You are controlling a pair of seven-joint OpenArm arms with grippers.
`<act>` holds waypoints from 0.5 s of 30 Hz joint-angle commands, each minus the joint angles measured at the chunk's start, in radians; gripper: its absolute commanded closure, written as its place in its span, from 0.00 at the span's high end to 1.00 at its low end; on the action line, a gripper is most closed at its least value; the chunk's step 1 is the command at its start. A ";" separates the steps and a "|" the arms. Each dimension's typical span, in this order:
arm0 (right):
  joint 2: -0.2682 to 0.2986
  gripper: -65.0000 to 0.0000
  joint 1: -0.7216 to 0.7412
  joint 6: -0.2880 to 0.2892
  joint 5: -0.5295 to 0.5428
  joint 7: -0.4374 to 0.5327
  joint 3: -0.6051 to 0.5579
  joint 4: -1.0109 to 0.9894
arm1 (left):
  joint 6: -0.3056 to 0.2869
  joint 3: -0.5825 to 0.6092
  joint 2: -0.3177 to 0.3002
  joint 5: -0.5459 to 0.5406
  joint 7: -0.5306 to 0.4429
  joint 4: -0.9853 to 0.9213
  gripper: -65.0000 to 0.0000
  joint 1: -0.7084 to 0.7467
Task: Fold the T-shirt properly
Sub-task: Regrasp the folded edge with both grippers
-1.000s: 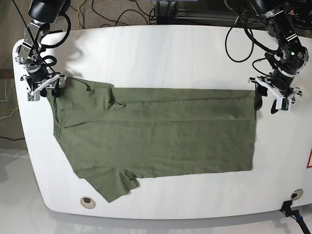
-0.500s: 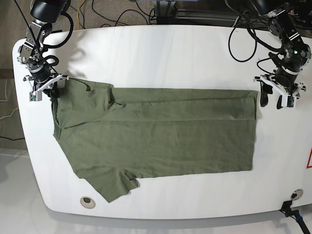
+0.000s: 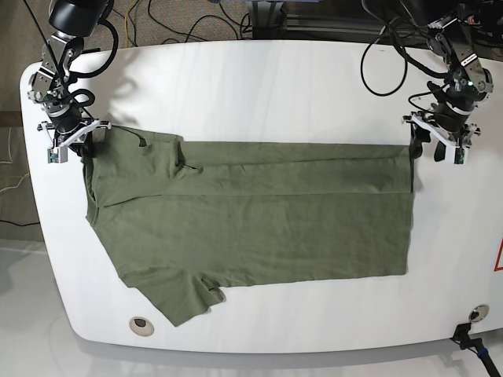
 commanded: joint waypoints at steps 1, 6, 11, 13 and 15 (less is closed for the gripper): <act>0.019 0.00 0.007 0.001 -0.004 0.004 0.003 0.011 | -0.001 0.004 -0.016 -0.016 -0.019 -0.021 0.52 -0.026; 0.019 0.00 0.007 0.001 -0.004 0.004 0.003 0.011 | -0.001 0.047 -0.039 -0.022 -0.024 -0.090 0.52 -0.034; 0.019 0.00 0.007 0.001 -0.004 0.004 0.003 0.011 | -0.001 0.090 -0.038 -0.022 -0.024 -0.092 0.52 -0.035; 0.019 0.00 0.007 0.001 -0.004 0.004 0.003 0.011 | -0.001 0.091 -0.038 -0.020 -0.026 -0.094 0.52 -0.038; 0.019 0.00 0.007 0.001 -0.004 0.004 0.003 0.011 | -0.001 0.094 -0.038 -0.017 -0.026 -0.101 0.52 -0.058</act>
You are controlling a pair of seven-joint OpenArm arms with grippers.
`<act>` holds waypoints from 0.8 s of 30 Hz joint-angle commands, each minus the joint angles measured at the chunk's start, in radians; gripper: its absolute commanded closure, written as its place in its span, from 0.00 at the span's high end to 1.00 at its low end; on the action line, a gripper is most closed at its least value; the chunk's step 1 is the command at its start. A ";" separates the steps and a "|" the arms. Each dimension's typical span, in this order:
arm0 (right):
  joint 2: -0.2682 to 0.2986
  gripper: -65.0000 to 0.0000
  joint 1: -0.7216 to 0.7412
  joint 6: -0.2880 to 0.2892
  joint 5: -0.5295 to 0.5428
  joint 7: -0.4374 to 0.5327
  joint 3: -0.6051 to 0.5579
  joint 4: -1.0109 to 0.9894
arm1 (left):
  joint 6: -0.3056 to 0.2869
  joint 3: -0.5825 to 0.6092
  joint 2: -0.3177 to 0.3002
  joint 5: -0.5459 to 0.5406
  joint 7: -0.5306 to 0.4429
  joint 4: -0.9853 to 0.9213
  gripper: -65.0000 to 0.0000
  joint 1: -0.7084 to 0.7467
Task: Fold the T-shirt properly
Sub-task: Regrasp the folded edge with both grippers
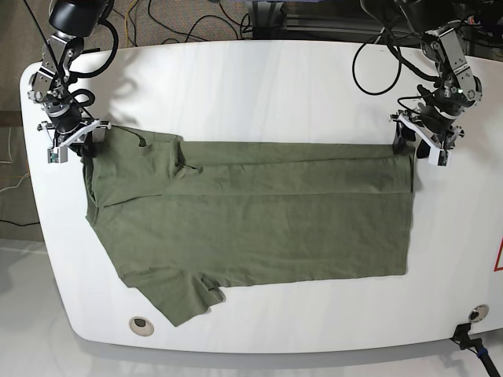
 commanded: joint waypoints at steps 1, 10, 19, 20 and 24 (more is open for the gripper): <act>0.019 0.00 0.007 0.001 -0.004 0.004 0.003 0.011 | -0.002 0.005 -0.014 -0.014 -0.022 -0.013 0.52 -0.024; 0.019 0.00 0.007 0.001 -0.004 0.004 0.003 0.011 | -0.002 0.002 -0.018 -0.014 -0.024 -0.123 0.52 -0.083; 0.019 0.00 0.007 0.001 -0.003 0.004 0.005 0.011 | -0.002 0.002 -0.014 -0.011 -0.022 -0.123 0.00 -0.078; 0.019 0.00 0.007 0.001 -0.003 0.004 0.005 0.011 | -0.002 0.002 -0.016 -0.011 -0.019 -0.123 0.00 -0.078; 0.013 0.00 0.007 0.001 -0.003 0.004 0.005 0.013 | -0.002 0.002 -0.014 0.053 -0.019 -0.123 0.00 -0.078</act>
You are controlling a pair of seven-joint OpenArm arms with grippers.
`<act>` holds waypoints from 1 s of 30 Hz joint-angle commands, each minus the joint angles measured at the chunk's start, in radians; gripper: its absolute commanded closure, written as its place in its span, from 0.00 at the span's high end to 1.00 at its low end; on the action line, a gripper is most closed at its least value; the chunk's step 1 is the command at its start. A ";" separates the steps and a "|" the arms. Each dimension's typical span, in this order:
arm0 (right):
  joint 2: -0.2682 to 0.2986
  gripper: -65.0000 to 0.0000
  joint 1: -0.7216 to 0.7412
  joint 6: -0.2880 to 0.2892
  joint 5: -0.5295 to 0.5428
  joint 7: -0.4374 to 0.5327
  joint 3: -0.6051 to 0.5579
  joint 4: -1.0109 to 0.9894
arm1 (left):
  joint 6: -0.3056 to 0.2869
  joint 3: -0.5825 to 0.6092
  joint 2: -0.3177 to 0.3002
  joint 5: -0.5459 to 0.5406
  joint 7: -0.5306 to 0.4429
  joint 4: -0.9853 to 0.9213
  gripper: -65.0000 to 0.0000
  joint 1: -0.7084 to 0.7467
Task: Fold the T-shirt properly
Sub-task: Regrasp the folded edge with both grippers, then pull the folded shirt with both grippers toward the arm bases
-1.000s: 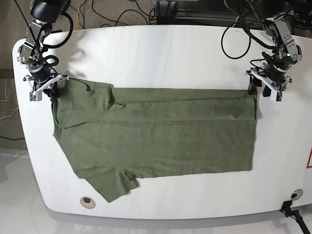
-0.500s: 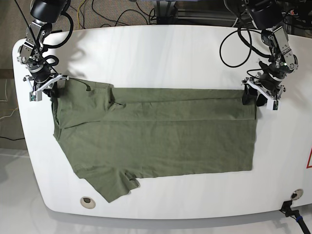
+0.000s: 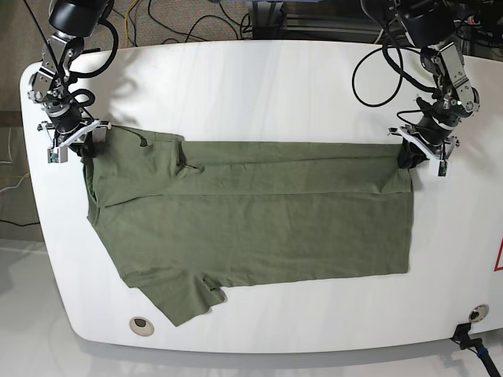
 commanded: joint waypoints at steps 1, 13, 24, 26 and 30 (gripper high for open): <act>0.002 0.00 0.007 0.001 -0.003 0.004 0.005 0.014 | 0.001 0.000 -0.006 0.065 0.031 0.007 0.00 -0.003; -0.058 0.00 -0.205 0.001 -0.003 -0.002 0.011 0.201 | 0.001 0.000 -0.047 0.066 0.031 0.053 0.00 0.158; -0.102 0.00 -0.459 0.001 -0.002 -0.057 0.045 0.421 | 0.001 -0.002 -0.049 0.068 0.035 0.291 0.00 0.458; -0.114 0.00 -0.489 0.001 -0.002 -0.065 0.046 0.442 | 0.001 -0.003 -0.049 0.068 0.035 0.304 0.00 0.488; -0.116 0.00 -0.536 0.001 -0.003 -0.066 0.046 0.459 | 0.001 -0.006 -0.050 0.069 0.035 0.320 0.00 0.528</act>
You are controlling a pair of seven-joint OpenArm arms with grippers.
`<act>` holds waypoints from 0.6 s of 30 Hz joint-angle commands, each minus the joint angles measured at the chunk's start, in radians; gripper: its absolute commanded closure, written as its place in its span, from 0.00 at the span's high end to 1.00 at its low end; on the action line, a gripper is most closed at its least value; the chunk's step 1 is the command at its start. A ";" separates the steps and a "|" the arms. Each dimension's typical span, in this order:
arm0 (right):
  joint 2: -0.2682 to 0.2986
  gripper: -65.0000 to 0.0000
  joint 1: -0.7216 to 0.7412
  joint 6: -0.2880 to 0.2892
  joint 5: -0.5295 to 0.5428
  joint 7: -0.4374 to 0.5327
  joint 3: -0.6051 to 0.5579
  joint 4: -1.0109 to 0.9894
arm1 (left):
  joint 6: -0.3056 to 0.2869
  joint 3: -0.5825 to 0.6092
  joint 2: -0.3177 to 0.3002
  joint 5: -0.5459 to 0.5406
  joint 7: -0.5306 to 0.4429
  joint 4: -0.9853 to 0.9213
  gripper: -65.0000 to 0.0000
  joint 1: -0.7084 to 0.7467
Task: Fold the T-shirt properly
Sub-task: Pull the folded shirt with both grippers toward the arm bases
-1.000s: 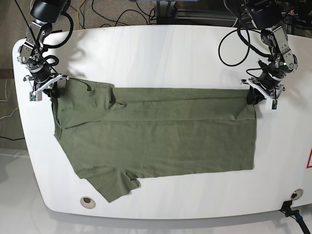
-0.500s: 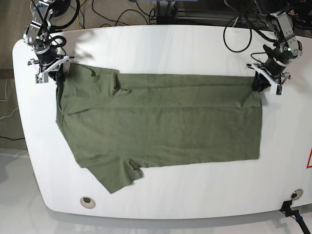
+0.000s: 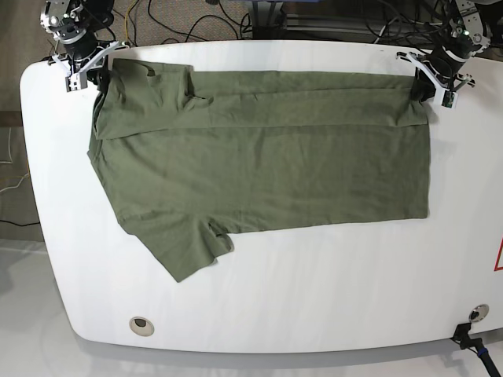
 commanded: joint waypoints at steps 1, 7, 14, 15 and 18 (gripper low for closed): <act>0.014 0.00 -0.025 0.004 -0.008 -0.016 0.006 0.021 | -0.002 0.000 -0.005 0.078 0.102 0.003 0.00 0.044; 0.016 0.00 -0.058 0.004 -0.015 -0.016 0.006 0.024 | -0.002 -0.002 -0.005 0.078 0.102 0.009 0.00 0.096; 0.038 0.00 -0.062 0.004 -0.015 -0.018 0.004 -0.004 | -0.002 0.000 -0.005 0.078 0.102 0.003 0.00 0.101; 0.041 0.00 -0.060 0.004 -0.015 -0.018 0.003 -0.012 | -0.002 0.003 -0.005 0.078 0.102 0.003 0.00 0.101; 0.068 0.00 -0.055 0.003 -0.014 -0.018 -0.002 -0.019 | -0.002 0.003 -0.005 0.079 0.102 0.003 0.00 0.081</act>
